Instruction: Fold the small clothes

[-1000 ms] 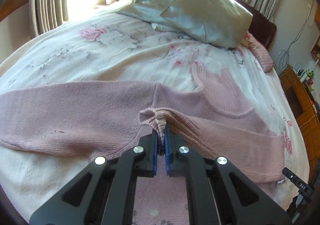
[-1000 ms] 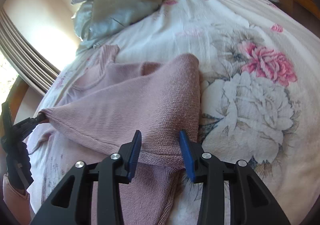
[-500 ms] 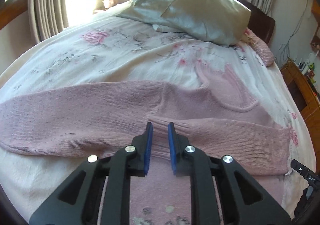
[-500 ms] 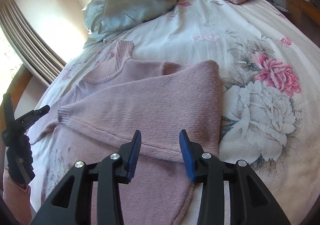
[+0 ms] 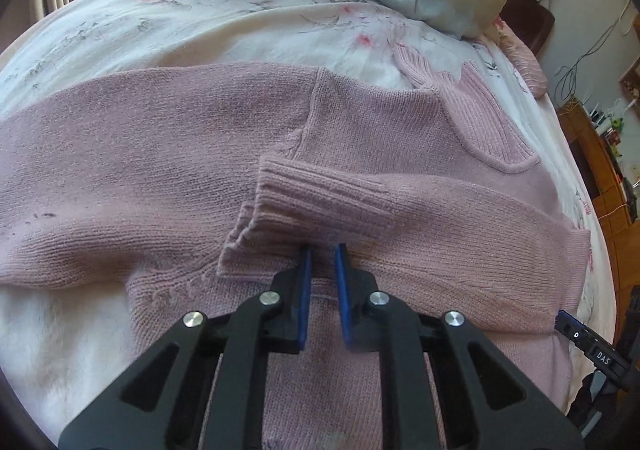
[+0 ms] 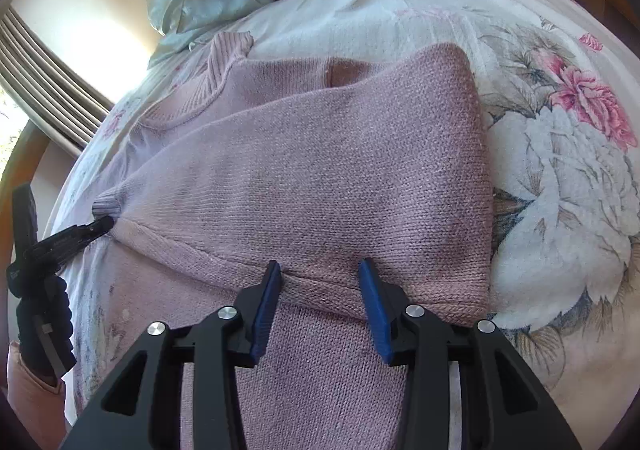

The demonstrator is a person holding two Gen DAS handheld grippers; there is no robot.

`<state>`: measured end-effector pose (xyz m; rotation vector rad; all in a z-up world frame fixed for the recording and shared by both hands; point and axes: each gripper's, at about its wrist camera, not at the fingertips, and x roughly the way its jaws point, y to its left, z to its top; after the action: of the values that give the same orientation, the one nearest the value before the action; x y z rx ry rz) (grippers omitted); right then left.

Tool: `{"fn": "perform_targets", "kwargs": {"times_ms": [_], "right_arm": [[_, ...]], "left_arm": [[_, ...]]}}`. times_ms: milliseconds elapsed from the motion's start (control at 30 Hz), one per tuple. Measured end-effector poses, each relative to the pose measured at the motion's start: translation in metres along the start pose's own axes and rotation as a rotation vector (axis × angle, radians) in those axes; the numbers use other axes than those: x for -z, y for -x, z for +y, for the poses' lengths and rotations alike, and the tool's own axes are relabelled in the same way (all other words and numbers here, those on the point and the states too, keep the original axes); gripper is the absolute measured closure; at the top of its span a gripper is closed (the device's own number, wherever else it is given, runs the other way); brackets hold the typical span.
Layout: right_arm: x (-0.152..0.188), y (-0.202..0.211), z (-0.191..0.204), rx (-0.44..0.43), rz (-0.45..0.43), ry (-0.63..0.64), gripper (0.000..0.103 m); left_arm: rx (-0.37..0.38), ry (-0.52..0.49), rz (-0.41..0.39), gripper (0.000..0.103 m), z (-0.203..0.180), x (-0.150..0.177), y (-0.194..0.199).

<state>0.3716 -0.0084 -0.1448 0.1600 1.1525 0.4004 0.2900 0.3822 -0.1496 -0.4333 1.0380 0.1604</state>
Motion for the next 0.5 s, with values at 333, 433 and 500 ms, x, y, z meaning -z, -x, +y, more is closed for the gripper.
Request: {"fn": "perform_targets", "kwargs": {"times_ms": [333, 433, 500], "right_arm": [[0.052, 0.023, 0.065, -0.071, 0.033, 0.150, 0.048], [0.060, 0.012, 0.087, -0.033, 0.047, 0.210, 0.048], [0.062, 0.003, 0.096, -0.018, 0.051, 0.228, 0.045]], "left_arm": [[-0.239, 0.136, -0.163, 0.055, 0.164, 0.033, 0.116], [-0.315, 0.247, -0.162, 0.055, 0.233, 0.045, 0.143], [-0.346, 0.317, -0.180, 0.056, 0.274, 0.053, 0.161]]}}
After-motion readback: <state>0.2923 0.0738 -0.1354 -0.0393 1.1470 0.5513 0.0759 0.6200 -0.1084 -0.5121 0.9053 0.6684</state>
